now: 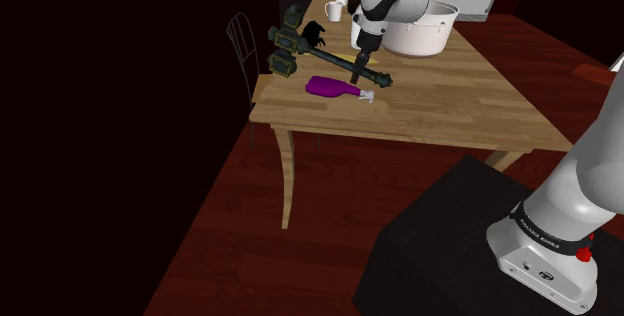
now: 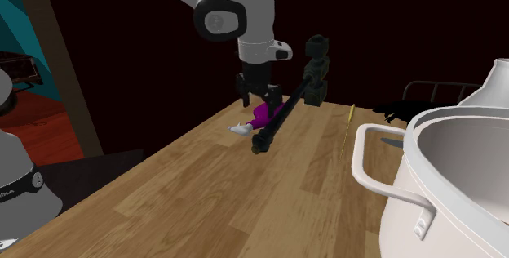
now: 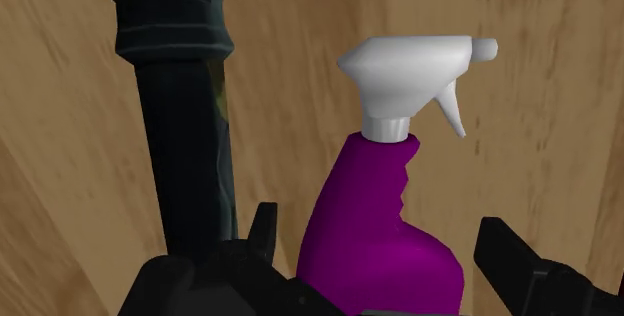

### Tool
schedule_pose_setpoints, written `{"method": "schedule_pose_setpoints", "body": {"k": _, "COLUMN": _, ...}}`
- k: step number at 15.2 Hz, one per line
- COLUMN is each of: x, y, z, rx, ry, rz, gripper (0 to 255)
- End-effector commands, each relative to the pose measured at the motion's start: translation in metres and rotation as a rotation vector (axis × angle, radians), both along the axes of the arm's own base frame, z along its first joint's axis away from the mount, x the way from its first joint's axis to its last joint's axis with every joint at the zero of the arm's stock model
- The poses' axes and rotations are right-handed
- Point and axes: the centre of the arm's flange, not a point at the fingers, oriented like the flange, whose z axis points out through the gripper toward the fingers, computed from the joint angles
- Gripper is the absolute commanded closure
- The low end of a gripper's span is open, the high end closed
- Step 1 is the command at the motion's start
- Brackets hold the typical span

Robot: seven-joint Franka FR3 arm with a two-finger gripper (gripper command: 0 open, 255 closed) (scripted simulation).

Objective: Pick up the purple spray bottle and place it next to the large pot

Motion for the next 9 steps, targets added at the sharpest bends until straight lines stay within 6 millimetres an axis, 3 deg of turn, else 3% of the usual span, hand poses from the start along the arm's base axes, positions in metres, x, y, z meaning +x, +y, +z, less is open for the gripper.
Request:
{"method": "schedule_pose_setpoints", "body": {"k": 1, "x": 0.007, "y": 0.004, "z": -0.012, "rx": 0.002, "ry": -0.003, "rz": 0.017, "gripper": 0}}
{"method": "schedule_pose_setpoints", "body": {"k": 9, "x": 0.010, "y": 0.009, "z": -0.046, "rx": 0.002, "ry": -0.003, "rz": 0.017, "gripper": 0}}
